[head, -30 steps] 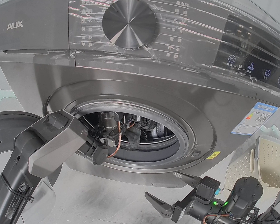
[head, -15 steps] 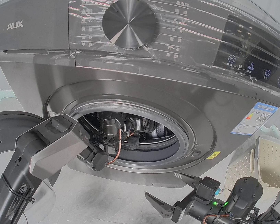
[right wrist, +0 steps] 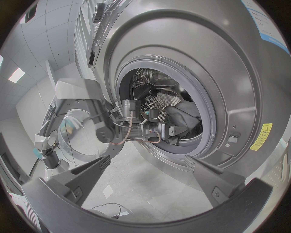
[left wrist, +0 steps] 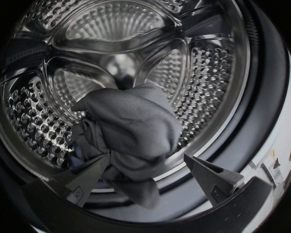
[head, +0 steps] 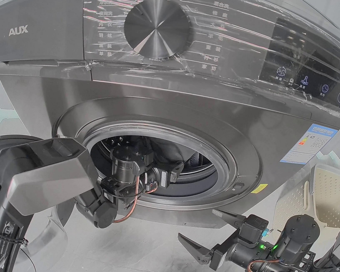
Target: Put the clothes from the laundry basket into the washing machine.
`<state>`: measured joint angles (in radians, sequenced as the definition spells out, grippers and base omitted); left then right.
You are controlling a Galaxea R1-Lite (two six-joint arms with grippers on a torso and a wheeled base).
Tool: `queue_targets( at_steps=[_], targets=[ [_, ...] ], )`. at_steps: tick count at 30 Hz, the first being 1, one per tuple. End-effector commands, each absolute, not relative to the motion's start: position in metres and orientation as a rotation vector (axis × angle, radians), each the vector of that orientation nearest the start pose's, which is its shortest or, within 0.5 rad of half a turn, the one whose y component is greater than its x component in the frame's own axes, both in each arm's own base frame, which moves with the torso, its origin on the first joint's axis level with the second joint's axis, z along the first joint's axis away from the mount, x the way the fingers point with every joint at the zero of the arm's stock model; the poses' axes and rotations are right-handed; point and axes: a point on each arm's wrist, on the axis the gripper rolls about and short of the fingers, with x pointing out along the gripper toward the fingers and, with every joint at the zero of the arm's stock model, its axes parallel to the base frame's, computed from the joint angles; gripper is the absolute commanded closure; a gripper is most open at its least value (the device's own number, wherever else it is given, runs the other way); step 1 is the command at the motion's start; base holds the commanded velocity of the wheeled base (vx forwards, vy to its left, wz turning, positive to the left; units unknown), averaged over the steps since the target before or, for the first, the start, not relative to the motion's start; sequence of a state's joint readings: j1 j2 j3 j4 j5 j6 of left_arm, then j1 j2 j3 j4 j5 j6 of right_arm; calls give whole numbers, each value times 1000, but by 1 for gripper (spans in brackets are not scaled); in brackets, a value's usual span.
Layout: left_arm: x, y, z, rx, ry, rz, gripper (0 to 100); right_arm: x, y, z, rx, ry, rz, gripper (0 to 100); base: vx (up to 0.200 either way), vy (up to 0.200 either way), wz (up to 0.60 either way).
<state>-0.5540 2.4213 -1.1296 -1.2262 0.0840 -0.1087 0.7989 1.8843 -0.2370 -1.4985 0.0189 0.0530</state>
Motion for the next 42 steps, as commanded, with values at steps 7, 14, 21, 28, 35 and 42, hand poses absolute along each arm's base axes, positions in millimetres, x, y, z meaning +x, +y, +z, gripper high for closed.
queue_targets(
  at_steps=[7, 14, 21, 28, 35, 42],
  targets=[
    [290, -235, 86, -87, 69, -623, 0, 173, 176, 92, -7, 170, 807, 0, 0, 0, 0],
    [256, -213, 92, -83, 69, -636, 0, 165, 168, 96, -1, 164, 802, 0, 0, 0, 0],
    [199, -192, 115, -81, 62, -719, 0, 154, 149, 106, 8, 141, 773, 0, 0, 0, 0],
    [165, -160, 148, -118, -28, -716, 0, 140, 114, 117, 22, 100, 658, 0, 0, 0, 0],
    [142, -133, 146, -98, -19, -661, 0, 132, 91, 132, 48, 33, 506, 0, 0, 0, 0],
    [130, -109, 150, -87, -59, -597, 0, 122, 72, 137, 42, 47, 436, 0, -114, 0, 0]
  ],
)
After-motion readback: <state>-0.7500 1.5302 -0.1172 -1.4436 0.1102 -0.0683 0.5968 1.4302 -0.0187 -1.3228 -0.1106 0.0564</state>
